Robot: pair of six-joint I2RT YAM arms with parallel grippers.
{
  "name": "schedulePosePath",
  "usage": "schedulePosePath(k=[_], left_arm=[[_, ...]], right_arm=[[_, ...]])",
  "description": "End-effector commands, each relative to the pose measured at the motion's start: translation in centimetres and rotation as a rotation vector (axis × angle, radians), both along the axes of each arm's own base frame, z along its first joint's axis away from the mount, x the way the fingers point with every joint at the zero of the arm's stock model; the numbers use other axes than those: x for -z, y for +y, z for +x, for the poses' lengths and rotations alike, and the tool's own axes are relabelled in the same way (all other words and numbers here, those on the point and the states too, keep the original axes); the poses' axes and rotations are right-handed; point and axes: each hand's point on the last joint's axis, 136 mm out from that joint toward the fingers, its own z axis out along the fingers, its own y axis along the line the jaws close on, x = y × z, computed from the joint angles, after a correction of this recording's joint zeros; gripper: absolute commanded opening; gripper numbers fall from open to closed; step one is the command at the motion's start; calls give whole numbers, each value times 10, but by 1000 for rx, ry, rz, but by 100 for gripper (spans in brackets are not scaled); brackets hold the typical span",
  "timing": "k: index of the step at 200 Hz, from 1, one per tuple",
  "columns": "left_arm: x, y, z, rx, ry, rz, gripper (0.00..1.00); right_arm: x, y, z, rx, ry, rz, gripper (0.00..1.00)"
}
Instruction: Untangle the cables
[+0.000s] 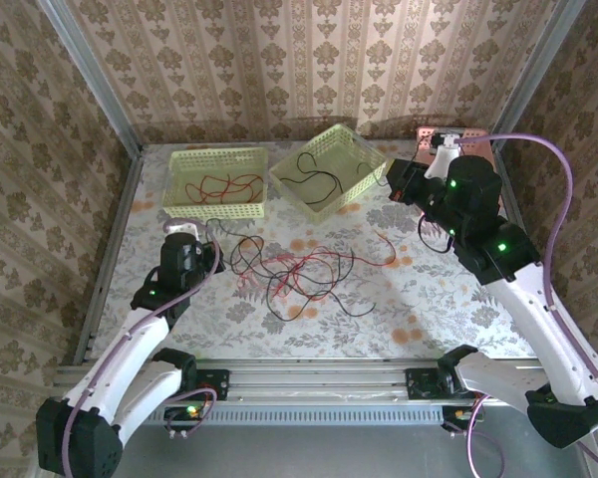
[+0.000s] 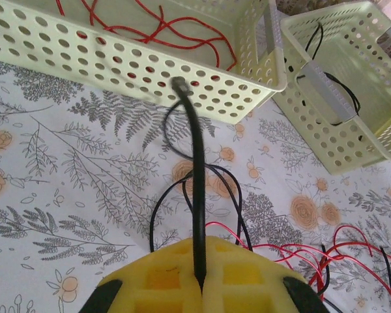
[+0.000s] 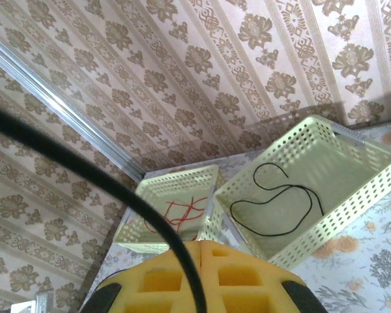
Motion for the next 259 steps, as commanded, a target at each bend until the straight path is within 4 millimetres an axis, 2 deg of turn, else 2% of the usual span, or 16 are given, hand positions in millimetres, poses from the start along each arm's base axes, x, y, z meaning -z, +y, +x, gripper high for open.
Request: schedulePosePath(k=[1,36,60,62,81,108,122,139,150,161,170,184,211,234,242,259], left_arm=[[-8,-4,1,7,2,-47,0],[-2,-11,-1,32,30,-76,0],[2,-14,-5,45,45,-90,0],[2,-14,-5,46,45,-90,0],[2,-16,-7,55,52,-101,0],[-1,-19,-8,69,56,-114,0],[-3,-20,-9,76,56,-118,0],[-3,-21,-10,83,61,-120,0],[-4,-21,-11,88,64,-120,0],[-5,-21,-12,89,63,-119,0],[-6,-21,-12,88,61,-120,0],[-8,-21,-12,86,54,-125,0],[-11,-23,-10,90,43,-135,0],[-11,-28,-6,106,45,-148,0],[-10,-29,-4,109,49,-153,0],[-10,-33,0,120,52,-158,0]], right_arm=[[10,12,1,-74,42,-13,0],[36,44,24,-172,160,19,0],[58,72,53,-251,268,17,0],[67,77,58,-261,293,12,0],[95,97,91,-292,378,-7,0],[125,115,145,-289,413,-53,0],[141,124,172,-307,421,-69,4],[177,127,202,-297,513,-67,8],[211,118,214,-249,627,-106,22],[240,107,215,-207,749,-170,39],[256,97,210,-183,820,-233,43],[267,94,199,-188,864,-309,47],[283,83,170,-225,942,-407,54],[297,65,148,-246,1012,-521,55],[295,58,142,-233,1017,-598,56],[283,58,135,-232,979,-671,58]])
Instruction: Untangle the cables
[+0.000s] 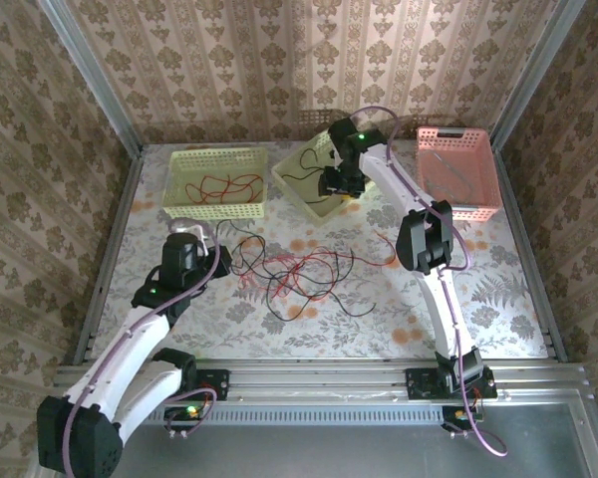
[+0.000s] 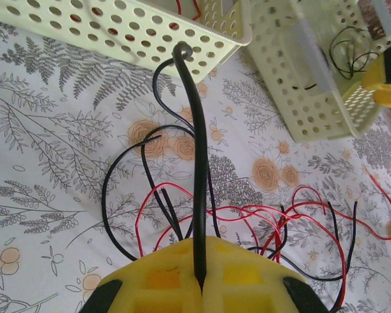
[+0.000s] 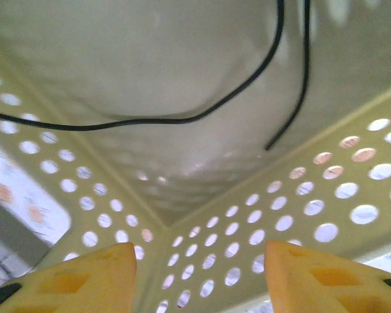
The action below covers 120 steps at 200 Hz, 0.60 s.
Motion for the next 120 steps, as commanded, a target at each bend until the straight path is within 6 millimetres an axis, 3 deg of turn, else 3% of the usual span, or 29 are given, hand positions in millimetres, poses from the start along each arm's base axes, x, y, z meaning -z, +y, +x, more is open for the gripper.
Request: schedulePosePath(k=[1,76,106,120], left_arm=[[-20,-8,11,9,-38,-52,0],[-28,-12,20,32,-42,-33,0],[-30,-13,20,32,-45,-41,0],[-33,-14,19,38,-50,-47,0]], right_arm=[[-26,-18,-33,-95,9,-155,58],[-131,28,-15,-101,-247,152,61],[-157,26,-28,-106,-303,157,60],[-155,15,-39,-98,-326,114,58]])
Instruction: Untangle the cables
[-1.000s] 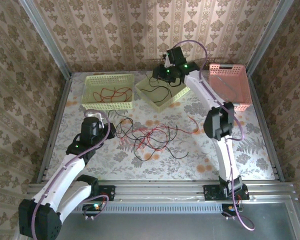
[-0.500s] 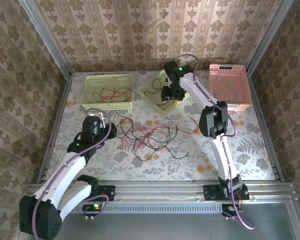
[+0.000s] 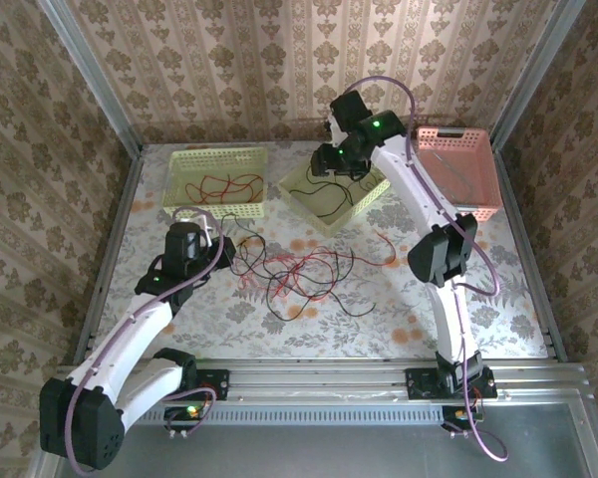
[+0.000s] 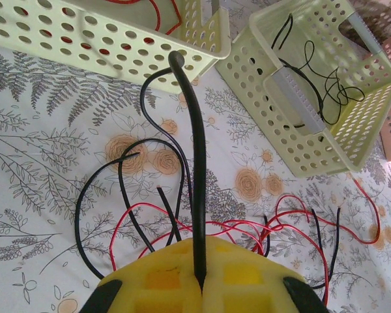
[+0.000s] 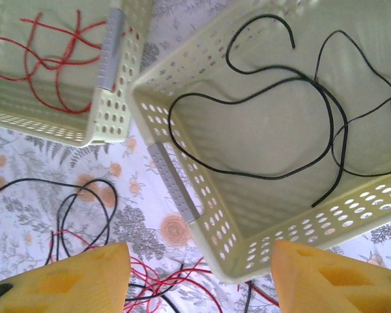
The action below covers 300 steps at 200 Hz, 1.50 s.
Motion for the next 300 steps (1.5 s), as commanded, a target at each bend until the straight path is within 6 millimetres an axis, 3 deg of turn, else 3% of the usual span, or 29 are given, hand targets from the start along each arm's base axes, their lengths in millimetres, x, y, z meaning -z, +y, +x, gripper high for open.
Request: schedulePosePath(k=[1,19,51,70,112,152,179,199,225,256,274,300], left_arm=[[-22,-3,4,10,-46,-27,0],[-31,-3,2,18,-58,-32,0],[-62,-4,-1,43,-113,-28,0],[-77,-12,-2,95,-127,-35,0],[-95,-26,-7,158,-142,-73,0],[-128,-43,-23,263,-206,-95,0],[-154,-61,-38,381,-278,-127,0],[-168,-72,-48,451,-330,-164,0],[-178,-78,-58,511,-381,-191,0],[-184,-79,-67,550,-427,-199,0],[-192,-81,-70,574,-448,-204,0],[-200,-80,-74,584,-460,-199,0]], right_arm=[[-26,-9,-23,3,-64,-4,58],[-15,-23,-44,19,-101,-17,55],[44,-52,-88,35,-57,-69,50],[76,-57,-100,21,9,-103,45],[126,-42,-75,5,58,-113,35],[140,-17,-39,-16,56,-77,32],[127,0,-16,-34,1,-8,33],[99,8,-13,-50,-47,39,37],[49,22,-45,-145,-158,108,45],[5,42,-108,-343,-321,152,58],[-3,53,-133,-433,-406,164,71],[-3,65,-135,-471,-434,196,74]])
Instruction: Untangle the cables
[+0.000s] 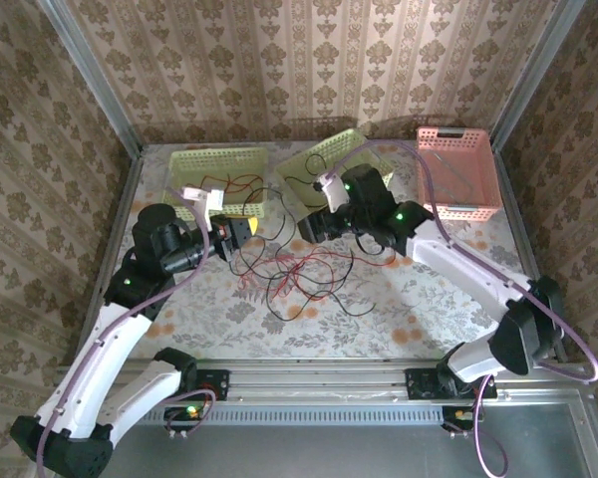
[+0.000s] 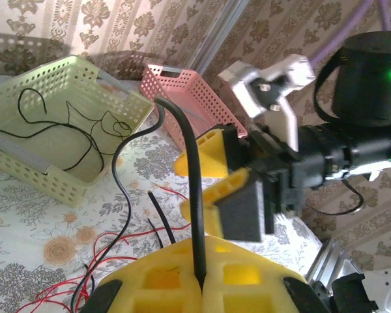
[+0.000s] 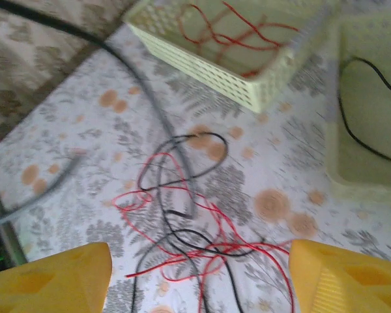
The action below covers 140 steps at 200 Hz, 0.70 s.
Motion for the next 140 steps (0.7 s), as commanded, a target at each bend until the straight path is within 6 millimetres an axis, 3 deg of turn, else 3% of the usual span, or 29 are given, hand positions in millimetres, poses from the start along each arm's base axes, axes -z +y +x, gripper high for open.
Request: schedulePosePath(k=[1,29,64,74,87,110,140], left_arm=[[-26,-2,-11,51,-90,-15,0],[-33,2,-16,40,-107,-21,0],[-35,9,-22,14,-121,-2,0],[-33,12,-23,5,-122,6,0],[-30,15,-22,-20,-124,19,0],[-26,21,-19,-58,-131,23,0],[-16,31,-6,-128,-114,31,0]], right_arm=[[11,12,8,-60,-41,12,74],[19,34,20,-99,0,46,71],[41,58,27,-140,97,64,56],[46,62,27,-147,117,66,47],[46,62,29,-129,121,72,26],[32,53,31,-81,67,80,0],[-9,37,31,-10,-24,109,0]])
